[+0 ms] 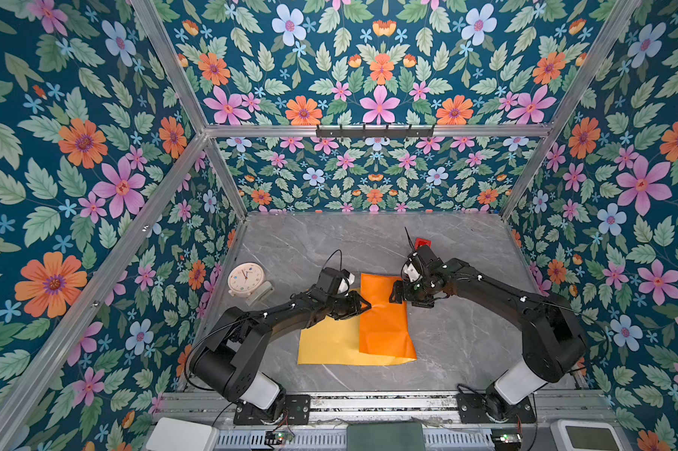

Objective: Wrap a gift box in wrapping paper
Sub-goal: First fold the wrapping paper around the gift box.

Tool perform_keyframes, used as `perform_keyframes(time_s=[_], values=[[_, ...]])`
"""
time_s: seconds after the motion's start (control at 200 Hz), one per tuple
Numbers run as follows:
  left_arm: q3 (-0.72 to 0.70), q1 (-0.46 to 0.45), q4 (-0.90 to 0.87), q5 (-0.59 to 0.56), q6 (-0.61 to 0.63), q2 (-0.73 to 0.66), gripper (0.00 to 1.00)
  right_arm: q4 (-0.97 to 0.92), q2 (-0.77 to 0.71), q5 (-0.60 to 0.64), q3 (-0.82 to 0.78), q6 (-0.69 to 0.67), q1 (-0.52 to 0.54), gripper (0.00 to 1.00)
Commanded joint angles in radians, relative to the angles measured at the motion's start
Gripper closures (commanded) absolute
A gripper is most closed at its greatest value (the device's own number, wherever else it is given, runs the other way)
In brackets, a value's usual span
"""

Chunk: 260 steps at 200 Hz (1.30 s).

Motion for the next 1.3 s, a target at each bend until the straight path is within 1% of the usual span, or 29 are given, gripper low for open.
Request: perform_keyframes(time_s=[0.0, 0.07, 0.165, 0.28, 0.33, 0.39, 0.49, 0.66, 0.67, 0.865, 0.99, 1.095, 1.195, 1.295], values=[[-0.019, -0.003, -0.203, -0.093, 0.006, 0.018, 0.76, -0.013, -0.018, -0.057, -0.018, 0.042, -0.007, 0.15], [-0.020, -0.003, -0.203, -0.098, 0.006, 0.017, 0.76, -0.002, -0.029, -0.094, -0.038, 0.076, -0.011, 0.16], [-0.020, -0.003, -0.203, -0.106, 0.007, 0.014, 0.76, 0.003, -0.031, -0.129, -0.055, 0.110, -0.011, 0.20], [-0.026, -0.003, -0.187, -0.113, 0.001, 0.013, 0.77, 0.003, -0.030, -0.143, -0.057, 0.128, -0.014, 0.26], [-0.032, -0.003, -0.175, -0.115, -0.007, 0.012, 0.77, 0.000, -0.023, -0.127, -0.054, 0.129, -0.015, 0.27], [-0.041, -0.003, -0.156, -0.119, -0.018, 0.013, 0.78, -0.014, -0.004, -0.109, -0.048, 0.120, -0.019, 0.29], [-0.051, -0.003, -0.134, -0.129, -0.030, 0.013, 0.80, -0.004, 0.019, -0.129, -0.052, 0.108, -0.033, 0.33], [-0.076, -0.003, -0.068, -0.149, -0.070, 0.007, 0.82, 0.000, 0.032, -0.136, -0.039, 0.077, -0.046, 0.34], [-0.077, -0.003, -0.064, -0.151, -0.071, 0.007, 0.82, 0.000, 0.057, -0.137, -0.039, 0.075, -0.047, 0.34], [-0.072, 0.003, 0.016, -0.158, -0.108, 0.039, 0.82, 0.015, 0.136, -0.169, 0.054, 0.039, -0.052, 0.37], [-0.059, 0.014, 0.024, -0.162, -0.110, 0.038, 0.82, -0.002, 0.183, -0.175, 0.117, 0.017, -0.051, 0.38], [-0.051, 0.016, 0.004, -0.165, -0.094, 0.040, 0.82, -0.043, 0.181, -0.144, 0.139, -0.011, -0.056, 0.37], [-0.061, 0.016, -0.007, -0.167, -0.086, 0.032, 0.82, -0.084, 0.140, -0.092, 0.120, -0.035, -0.072, 0.30], [-0.065, 0.016, -0.024, -0.174, -0.072, 0.029, 0.82, -0.101, 0.076, -0.081, 0.073, -0.038, -0.087, 0.24]])
